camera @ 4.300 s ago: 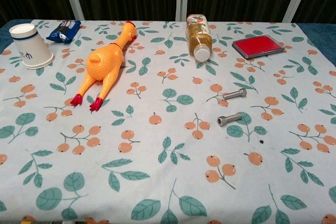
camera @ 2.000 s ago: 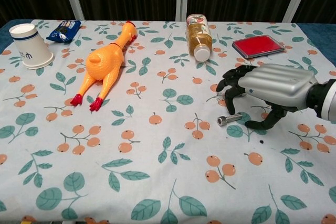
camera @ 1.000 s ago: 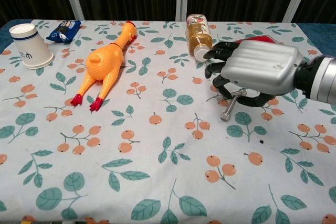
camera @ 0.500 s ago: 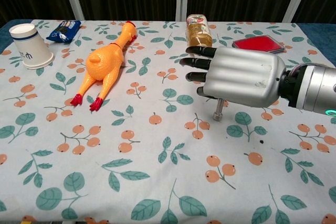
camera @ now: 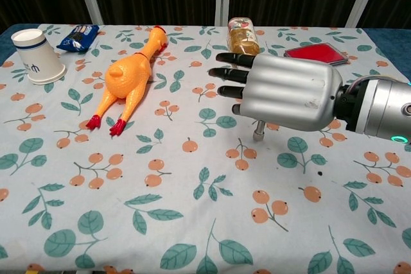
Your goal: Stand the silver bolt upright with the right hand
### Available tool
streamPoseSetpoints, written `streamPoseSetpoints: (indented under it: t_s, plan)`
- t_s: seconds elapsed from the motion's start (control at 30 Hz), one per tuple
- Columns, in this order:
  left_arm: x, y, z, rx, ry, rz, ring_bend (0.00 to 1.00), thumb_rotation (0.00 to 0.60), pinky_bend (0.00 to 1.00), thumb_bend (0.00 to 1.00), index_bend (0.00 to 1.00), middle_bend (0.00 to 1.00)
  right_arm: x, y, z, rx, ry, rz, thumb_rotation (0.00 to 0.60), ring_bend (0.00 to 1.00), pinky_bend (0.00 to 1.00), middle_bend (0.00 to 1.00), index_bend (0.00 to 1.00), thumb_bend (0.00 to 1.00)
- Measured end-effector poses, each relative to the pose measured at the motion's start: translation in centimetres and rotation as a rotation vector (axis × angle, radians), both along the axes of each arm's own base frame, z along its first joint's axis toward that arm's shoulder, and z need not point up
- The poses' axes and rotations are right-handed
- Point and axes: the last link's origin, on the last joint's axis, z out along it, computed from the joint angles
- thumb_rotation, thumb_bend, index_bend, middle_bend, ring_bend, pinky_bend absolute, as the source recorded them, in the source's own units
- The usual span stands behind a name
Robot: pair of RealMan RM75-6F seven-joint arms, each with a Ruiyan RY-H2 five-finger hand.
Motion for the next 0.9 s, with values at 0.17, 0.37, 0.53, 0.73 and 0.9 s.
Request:
streamPoseSetpoints:
  t_s: [0.17, 0.37, 0.53, 0.73, 0.9]
  plan:
    - [0.0, 0.0, 0.0, 0.000, 0.001, -0.003, 0.00, 0.600, 0.00, 0.00, 0.11, 0.09, 0.2, 0.3, -0.5, -0.005, 0.020, 0.015, 0.600, 0.00, 0.00, 0.22, 0.62, 0.36]
    - [-0.1, 0.0, -0.1, -0.003, -0.001, 0.001, 0.00, 0.600, 0.00, 0.00, 0.11, 0.09, -0.2, 1.3, -0.8, 0.002, 0.031, 0.030, 0.600, 0.00, 0.00, 0.22, 0.56, 0.36]
    - [0.0, 0.0, 0.0, -0.002, 0.001, -0.005, 0.00, 0.600, 0.00, 0.00, 0.11, 0.09, -0.4, 1.9, -0.8, 0.001, 0.032, 0.038, 0.600, 0.00, 0.00, 0.22, 0.46, 0.36]
    - [0.0, 0.1, 0.0, -0.004, 0.005, -0.006, 0.00, 0.600, 0.00, 0.00, 0.11, 0.09, -0.3, 2.3, -0.6, -0.001, 0.013, 0.037, 0.600, 0.00, 0.00, 0.22, 0.34, 0.36]
    - [0.1, 0.2, 0.0, -0.004, 0.006, -0.005, 0.00, 0.600, 0.00, 0.00, 0.11, 0.09, 0.0, 2.4, -0.3, -0.002, -0.009, 0.021, 0.600, 0.00, 0.00, 0.22, 0.26, 0.36]
